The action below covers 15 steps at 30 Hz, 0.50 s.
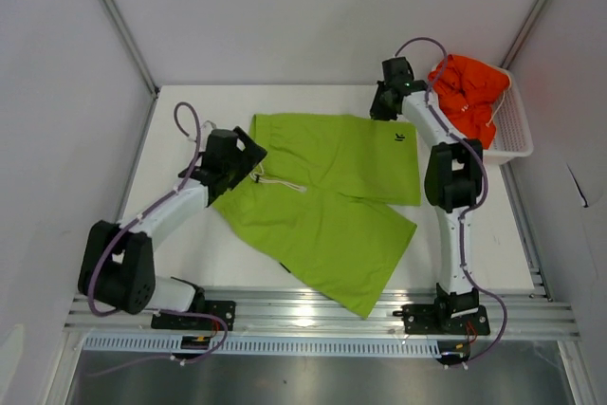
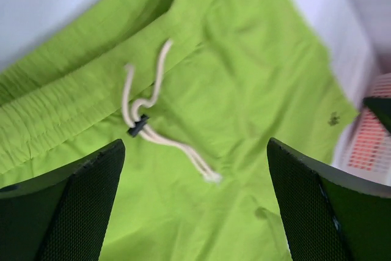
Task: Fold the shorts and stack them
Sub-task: Flatten the shorts out
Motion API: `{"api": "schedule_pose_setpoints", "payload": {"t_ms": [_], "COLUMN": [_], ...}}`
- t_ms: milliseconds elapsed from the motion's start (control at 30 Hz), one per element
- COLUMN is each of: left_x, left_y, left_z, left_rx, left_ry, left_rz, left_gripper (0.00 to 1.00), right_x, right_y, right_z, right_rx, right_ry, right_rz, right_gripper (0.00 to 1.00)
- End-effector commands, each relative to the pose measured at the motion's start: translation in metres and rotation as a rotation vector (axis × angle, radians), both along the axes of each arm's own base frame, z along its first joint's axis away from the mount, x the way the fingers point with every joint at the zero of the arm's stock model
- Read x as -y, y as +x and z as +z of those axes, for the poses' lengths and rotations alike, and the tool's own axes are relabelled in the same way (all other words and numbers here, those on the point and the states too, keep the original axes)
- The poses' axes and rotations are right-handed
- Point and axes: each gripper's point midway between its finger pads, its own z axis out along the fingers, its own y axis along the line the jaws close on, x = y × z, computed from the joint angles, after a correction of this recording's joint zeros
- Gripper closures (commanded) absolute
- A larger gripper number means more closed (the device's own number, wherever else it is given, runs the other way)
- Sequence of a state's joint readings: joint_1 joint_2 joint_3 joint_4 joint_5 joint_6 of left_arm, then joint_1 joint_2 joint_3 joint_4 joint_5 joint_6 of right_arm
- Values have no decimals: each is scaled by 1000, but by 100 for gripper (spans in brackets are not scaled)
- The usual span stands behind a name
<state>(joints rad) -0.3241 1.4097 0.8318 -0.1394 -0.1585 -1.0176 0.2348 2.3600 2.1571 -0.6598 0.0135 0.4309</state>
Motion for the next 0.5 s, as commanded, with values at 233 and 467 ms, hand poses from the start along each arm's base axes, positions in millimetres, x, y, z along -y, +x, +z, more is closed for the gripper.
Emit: {"api": "schedule_pose_setpoints", "payload": {"t_ms": [233,467], "left_x": [-17,-17], "left_y": [-12,-26], "left_z": [94,52], "left_rx": [252,160], "left_ry": [108,161], "left_rz": [-73,-144], "left_gripper": [1,1], "right_x": [-5,7], "right_y": [-138,-269], "right_z": [90,41], "right_rx": [83,-15], "right_ry": [137,148], "right_rz": [166,139], "right_gripper": [66,56]}}
